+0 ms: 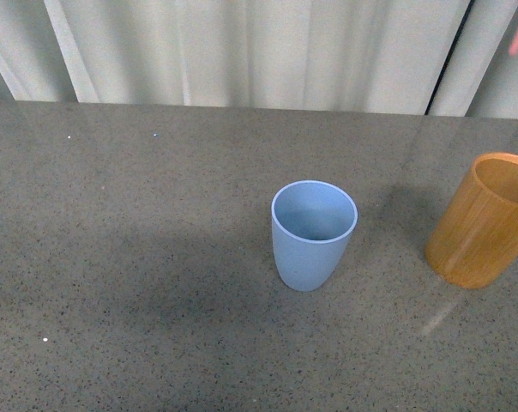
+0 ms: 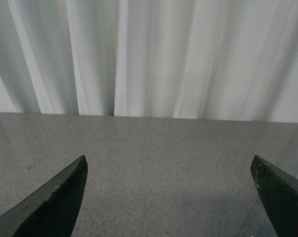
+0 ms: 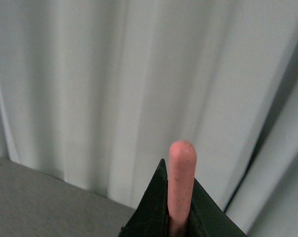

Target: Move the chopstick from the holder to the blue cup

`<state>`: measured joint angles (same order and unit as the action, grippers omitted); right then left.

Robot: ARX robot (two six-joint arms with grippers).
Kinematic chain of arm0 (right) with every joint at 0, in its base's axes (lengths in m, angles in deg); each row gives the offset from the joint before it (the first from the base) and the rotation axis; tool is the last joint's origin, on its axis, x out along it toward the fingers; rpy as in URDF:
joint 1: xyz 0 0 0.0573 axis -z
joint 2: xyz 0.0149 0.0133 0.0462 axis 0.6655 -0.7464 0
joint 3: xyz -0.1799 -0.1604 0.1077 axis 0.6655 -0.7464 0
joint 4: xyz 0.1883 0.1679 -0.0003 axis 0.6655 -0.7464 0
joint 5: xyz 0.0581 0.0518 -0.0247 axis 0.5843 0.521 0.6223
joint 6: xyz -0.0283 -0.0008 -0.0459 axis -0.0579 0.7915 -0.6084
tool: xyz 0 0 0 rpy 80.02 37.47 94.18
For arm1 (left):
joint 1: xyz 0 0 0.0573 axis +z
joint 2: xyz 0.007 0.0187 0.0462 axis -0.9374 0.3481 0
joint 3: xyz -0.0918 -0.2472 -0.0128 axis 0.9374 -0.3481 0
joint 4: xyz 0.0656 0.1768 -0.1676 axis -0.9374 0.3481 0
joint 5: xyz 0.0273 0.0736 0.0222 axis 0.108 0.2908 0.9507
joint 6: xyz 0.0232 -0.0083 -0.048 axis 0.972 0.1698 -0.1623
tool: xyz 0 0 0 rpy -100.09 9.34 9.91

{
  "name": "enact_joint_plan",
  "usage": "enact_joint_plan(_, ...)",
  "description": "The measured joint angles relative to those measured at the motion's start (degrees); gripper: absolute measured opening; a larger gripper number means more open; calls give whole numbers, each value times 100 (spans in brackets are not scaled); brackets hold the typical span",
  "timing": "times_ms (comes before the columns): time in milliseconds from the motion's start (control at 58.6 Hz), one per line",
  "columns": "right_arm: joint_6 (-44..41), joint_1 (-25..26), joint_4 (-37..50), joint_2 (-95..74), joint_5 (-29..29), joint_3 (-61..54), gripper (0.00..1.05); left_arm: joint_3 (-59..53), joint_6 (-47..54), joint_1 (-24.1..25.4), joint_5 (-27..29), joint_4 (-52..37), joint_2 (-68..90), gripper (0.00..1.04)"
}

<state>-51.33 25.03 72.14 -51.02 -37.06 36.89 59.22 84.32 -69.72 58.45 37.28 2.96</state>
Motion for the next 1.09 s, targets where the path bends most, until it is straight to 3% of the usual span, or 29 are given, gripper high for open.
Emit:
enact_joint_plan(137,291,-787,-328,374,-190,-50,1,0,0,0,0,0,0,98)
enact_joint_plan(205,387,-1309,-103,315,-356,-459,1,0,0,-2,-2,0,0,98)
enact_joint_plan(290,420,-1547,249,57,-498,-815,1,0,0,0,0,0,0,98)
enact_joint_plan(546,459,-1521,1106,-935,-551,-1093,1,0,0,0,-2,0,0,98)
enact_joint_plan(1093,411,-1510,1709,-2146,-428,-765,1,0,0,0,0,0,0,98)
